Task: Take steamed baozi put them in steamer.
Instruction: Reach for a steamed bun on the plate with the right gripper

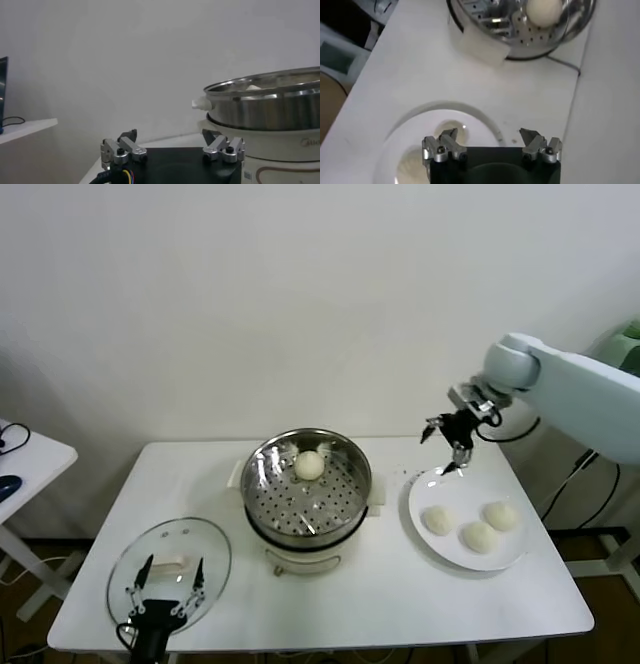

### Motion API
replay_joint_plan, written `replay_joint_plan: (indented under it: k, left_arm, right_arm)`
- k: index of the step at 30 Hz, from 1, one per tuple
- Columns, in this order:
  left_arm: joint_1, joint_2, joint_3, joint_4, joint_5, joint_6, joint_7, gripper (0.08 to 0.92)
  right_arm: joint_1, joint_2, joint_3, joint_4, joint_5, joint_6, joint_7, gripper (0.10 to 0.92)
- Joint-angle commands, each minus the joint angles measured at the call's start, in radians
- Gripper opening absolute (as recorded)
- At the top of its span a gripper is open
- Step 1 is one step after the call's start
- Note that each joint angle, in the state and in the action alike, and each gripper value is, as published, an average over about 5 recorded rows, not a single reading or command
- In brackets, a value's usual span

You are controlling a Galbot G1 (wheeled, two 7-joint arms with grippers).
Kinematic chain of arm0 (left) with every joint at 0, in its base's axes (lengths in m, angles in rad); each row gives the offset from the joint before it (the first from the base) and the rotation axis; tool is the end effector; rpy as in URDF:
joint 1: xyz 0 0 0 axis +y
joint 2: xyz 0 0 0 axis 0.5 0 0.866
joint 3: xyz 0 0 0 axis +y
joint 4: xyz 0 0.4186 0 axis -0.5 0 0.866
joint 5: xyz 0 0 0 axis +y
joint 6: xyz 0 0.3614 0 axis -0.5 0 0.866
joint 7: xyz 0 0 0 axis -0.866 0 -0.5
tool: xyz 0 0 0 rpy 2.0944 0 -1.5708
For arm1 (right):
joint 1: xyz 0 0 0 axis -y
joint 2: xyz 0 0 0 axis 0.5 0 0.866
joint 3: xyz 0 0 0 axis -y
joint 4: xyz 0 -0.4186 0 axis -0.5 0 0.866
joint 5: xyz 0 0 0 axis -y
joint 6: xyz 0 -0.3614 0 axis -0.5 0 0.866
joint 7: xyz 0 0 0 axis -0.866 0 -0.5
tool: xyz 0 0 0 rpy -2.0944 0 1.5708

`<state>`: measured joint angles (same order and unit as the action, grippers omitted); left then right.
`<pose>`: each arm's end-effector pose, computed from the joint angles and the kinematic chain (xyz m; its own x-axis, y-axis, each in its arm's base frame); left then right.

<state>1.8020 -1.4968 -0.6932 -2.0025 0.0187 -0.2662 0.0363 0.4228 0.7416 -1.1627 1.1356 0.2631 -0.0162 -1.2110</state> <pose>0.0558 0.0750 -0.4129 -0.9978 -0.0410 0.0513 -0.0309 0.9823 0.1845 0.6187 -0.2011 -0.1005 -0.0886 -0.2607 0.9614 -0.9683 -0.2036 -0.1444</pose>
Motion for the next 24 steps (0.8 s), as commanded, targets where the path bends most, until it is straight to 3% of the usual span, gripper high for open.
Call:
replay_joint_plan:
  k: [1,24]
  left_arm:
    - [0.001,-0.002,-0.001,0.000,-0.001,-0.003,0.000,0.823]
    - [0.018,-0.011,-0.005,0.005,-0.004,-0.006,-0.006,0.823]
  right_arm:
    - [-0.200,-0.085,0.093,-0.028,-0.033,-0.085,0.022,0.823]
    - [-0.338,0.123,0.169,-0.225,-0.168,-0.052,0.068,0.823]
